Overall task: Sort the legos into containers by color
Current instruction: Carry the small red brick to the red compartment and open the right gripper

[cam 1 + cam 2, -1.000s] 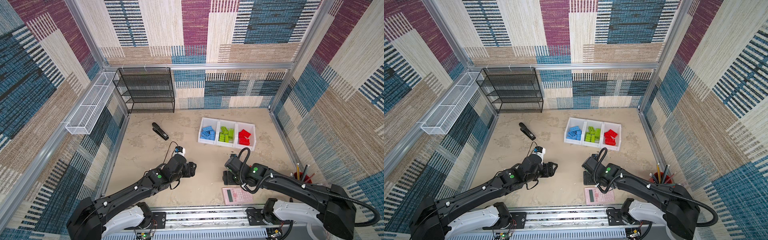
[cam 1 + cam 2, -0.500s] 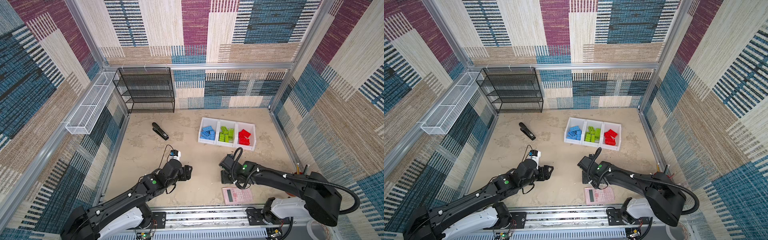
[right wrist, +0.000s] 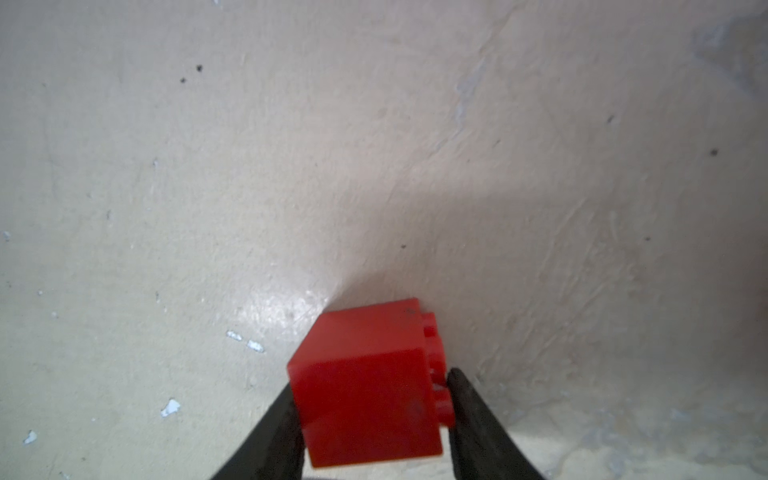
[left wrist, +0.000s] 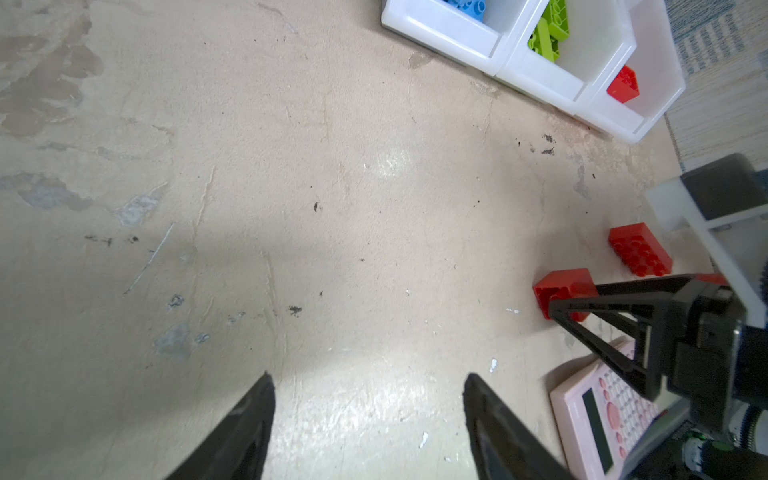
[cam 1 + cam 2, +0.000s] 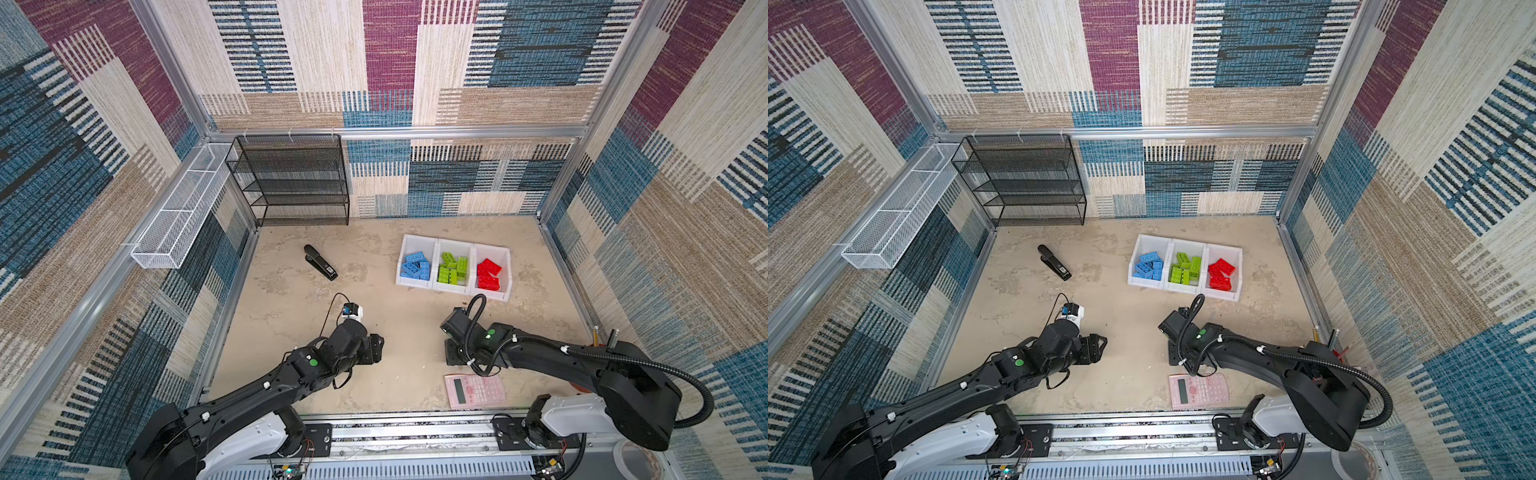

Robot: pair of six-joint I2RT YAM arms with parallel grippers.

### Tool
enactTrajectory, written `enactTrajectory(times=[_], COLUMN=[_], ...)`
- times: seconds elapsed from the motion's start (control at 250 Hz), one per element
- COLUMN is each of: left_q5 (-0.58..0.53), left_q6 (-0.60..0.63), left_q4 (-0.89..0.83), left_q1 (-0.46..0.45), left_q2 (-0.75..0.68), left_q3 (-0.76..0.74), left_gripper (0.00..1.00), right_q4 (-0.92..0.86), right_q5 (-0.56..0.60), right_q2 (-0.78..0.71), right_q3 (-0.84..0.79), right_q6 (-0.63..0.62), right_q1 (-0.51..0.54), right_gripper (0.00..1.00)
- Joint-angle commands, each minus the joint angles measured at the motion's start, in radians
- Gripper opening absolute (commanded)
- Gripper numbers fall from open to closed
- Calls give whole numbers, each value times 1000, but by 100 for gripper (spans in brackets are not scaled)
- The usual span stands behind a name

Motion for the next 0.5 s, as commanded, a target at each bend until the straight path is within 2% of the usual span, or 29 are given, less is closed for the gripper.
enactTrajectory(times=[0.0,0.112,0.304,0.496], left_q5=[2,-15,-42,-32], left_q6=[6,4,21,34], left_q4=[-38,-62,-101,-92], left_q1=[1,1,1,2], left_q2=[-13,-42,-62,-20], left_q3=[3,3,25,47], left_gripper=[73,73,73,73], right_q4=[19,7,-30,-42], right_q5=[-12,-18,-33,-68], right_q2=[-6,-14,-45,-100], right_q3=[19,42,108,165], right_q6=[-40,-62,-99,-173], right_q1=[-15,-27,-55,-169], right_gripper=[49,43,42,41])
